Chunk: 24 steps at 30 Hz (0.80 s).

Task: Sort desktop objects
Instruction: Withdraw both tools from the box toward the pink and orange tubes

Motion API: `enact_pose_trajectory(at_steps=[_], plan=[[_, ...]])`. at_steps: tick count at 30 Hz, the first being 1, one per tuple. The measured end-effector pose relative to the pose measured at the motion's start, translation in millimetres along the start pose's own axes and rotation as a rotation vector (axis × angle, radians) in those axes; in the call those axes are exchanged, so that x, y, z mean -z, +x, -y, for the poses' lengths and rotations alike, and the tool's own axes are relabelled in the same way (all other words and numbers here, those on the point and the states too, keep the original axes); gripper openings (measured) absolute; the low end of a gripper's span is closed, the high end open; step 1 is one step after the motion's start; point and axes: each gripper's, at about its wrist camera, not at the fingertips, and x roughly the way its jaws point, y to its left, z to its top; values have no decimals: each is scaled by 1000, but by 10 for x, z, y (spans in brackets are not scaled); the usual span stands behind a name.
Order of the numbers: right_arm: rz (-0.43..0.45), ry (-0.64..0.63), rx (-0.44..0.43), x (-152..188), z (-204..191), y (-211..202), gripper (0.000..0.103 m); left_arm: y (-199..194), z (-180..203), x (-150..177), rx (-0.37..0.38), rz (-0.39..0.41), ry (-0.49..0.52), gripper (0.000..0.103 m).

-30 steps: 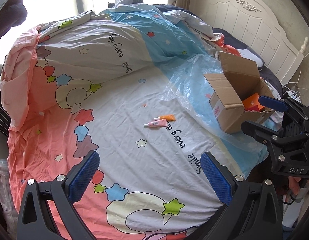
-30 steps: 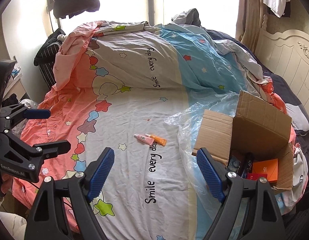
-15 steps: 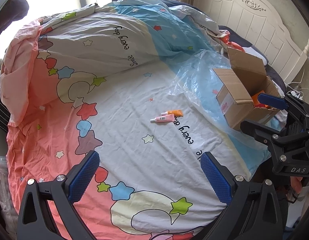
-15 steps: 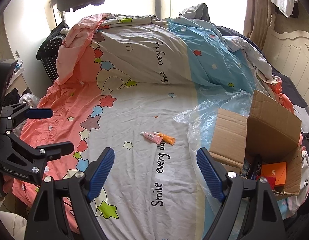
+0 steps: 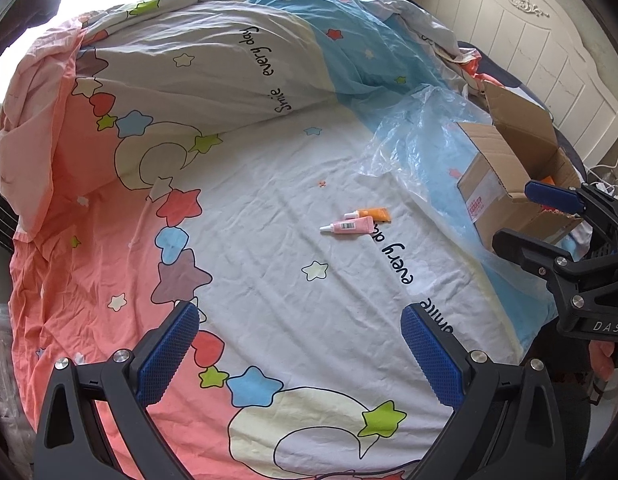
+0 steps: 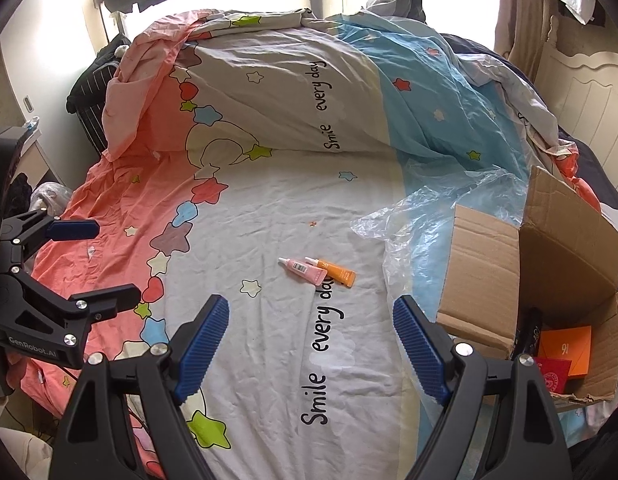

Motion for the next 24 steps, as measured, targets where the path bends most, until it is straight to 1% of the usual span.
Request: enact_pose_trajectory(at_steps=[6, 13, 17, 21, 24], plan=[[-31, -10, -17, -13, 114, 204, 82, 225, 101, -27, -10, -10, 40, 103], [-67, -65, -22, -27, 167, 496, 82, 570, 276, -63, -5, -36, 95, 103], [-78, -86, -59, -40, 220, 663, 82, 703, 305, -123, 7, -13, 114, 103], [-91, -114, -90, -72, 290, 864, 82, 861, 341, -172, 39, -6, 145, 103], [-94, -132, -122, -75, 318, 1001, 82, 984, 363, -175, 50, 3, 174, 103]])
